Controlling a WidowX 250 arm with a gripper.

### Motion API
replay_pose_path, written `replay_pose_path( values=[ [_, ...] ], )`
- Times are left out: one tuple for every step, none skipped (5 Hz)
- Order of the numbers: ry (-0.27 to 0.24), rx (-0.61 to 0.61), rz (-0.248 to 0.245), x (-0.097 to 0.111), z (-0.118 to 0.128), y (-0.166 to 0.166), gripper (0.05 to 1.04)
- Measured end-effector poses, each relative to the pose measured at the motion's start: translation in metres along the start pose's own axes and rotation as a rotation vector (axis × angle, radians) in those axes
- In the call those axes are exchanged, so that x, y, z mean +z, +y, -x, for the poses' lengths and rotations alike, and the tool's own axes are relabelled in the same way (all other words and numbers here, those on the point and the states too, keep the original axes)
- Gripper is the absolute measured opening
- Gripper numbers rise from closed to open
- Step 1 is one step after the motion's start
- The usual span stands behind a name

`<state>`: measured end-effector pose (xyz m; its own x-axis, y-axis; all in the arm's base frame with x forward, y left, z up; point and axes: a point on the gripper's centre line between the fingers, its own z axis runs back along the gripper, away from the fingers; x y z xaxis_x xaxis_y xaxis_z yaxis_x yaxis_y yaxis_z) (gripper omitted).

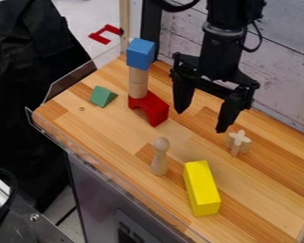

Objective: Pick plus from table and place it on top of tower

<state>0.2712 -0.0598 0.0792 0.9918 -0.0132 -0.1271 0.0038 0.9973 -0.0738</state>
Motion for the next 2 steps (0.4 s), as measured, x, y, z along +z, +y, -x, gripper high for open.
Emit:
replay_pose_path(
  values=[
    [0.029,0.003,-0.004,-0.008,0.001,0.001,0.999],
    [0.074,-0.128,0.001,-0.018,-0.003,-0.001,0.999]
  ],
)
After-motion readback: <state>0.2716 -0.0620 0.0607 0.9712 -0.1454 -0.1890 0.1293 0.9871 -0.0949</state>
